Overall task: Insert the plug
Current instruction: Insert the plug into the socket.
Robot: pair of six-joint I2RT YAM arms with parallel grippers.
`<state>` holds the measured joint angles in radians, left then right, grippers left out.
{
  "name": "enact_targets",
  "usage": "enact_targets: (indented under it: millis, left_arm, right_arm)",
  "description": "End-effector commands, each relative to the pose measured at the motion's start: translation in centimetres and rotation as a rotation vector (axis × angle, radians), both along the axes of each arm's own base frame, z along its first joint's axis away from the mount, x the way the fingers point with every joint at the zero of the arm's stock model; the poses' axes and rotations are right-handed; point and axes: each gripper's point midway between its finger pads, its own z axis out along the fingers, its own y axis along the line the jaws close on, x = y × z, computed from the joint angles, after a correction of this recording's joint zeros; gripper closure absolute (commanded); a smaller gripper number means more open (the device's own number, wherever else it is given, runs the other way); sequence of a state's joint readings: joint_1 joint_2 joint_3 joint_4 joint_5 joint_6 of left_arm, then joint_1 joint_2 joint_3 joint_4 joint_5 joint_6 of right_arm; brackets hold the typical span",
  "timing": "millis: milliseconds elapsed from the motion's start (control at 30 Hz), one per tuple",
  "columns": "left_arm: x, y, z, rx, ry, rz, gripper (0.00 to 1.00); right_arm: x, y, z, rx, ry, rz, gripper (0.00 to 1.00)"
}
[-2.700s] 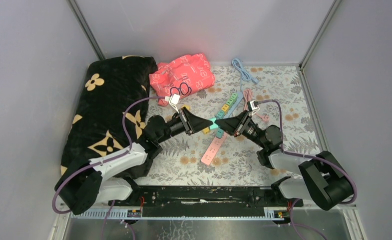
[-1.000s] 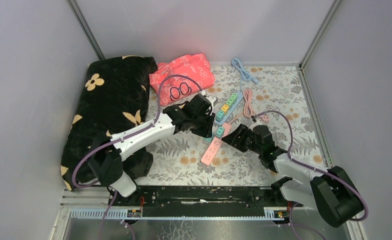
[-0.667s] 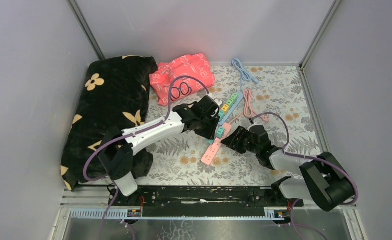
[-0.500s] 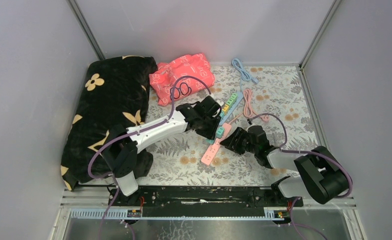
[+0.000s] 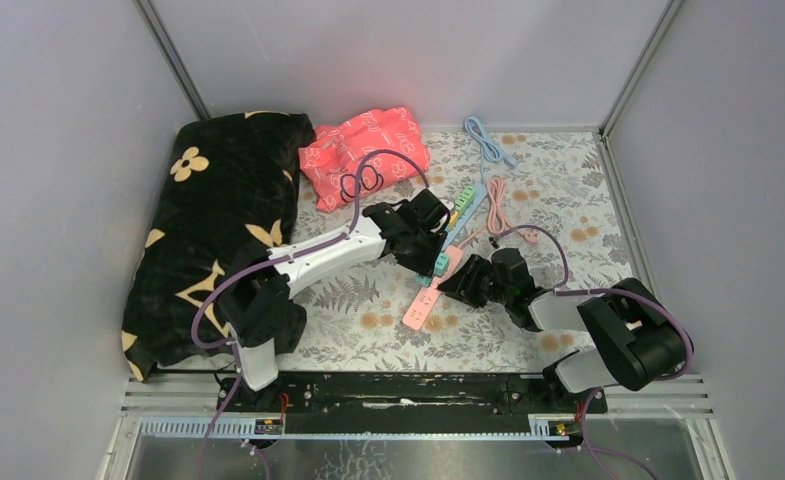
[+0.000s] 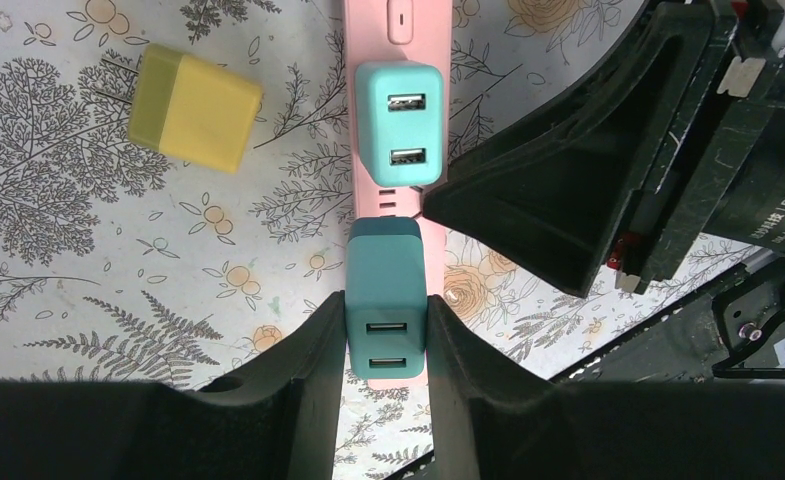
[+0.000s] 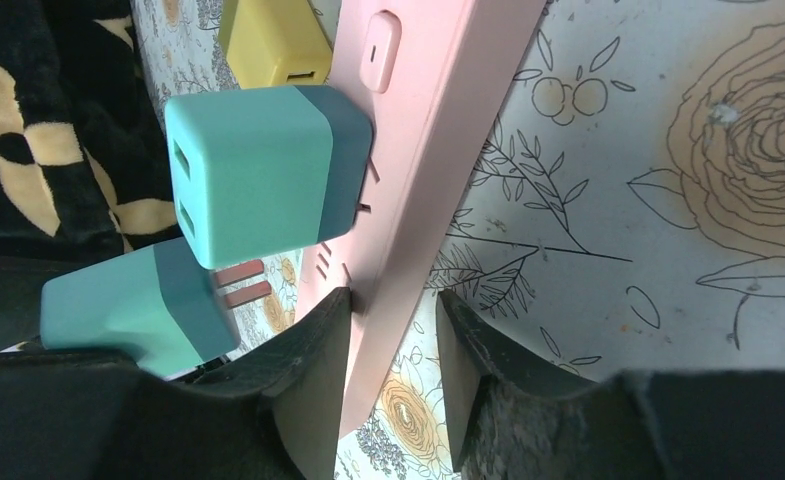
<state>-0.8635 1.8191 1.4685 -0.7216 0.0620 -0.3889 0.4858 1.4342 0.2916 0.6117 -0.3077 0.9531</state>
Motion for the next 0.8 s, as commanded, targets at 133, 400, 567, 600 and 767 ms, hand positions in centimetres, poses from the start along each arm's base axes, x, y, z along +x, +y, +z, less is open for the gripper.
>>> enact_targets:
  millis: [133, 400, 567, 600, 767]
  left_arm:
    - [0.6, -0.4, -0.3, 0.024, -0.006, -0.012, 1.0]
    - [0.5, -0.7, -0.7, 0.029, 0.003, -0.011, 1.0]
    - [0.7, -1.2, -0.7, 0.026, -0.001, -0.014, 1.0]
    - [0.7, -1.3, -0.7, 0.026, 0.0, -0.015, 1.0]
    - [0.5, -1.4, -0.8, 0.033, 0.003, -0.022, 1.0]
  right_arm:
    - [0.1, 0.2, -0.1, -0.061, -0.011, 0.033, 0.57]
    - [0.1, -0.1, -0.2, -0.085, -0.01, 0.034, 0.57]
    - [0.0, -0.1, -0.3, -0.093, -0.008, 0.035, 0.58]
    - [0.0, -0.2, -0.4, -0.095, -0.005, 0.034, 0.58]
    - [-0.1, -0.2, -0.3, -0.092, -0.007, 0.034, 0.59]
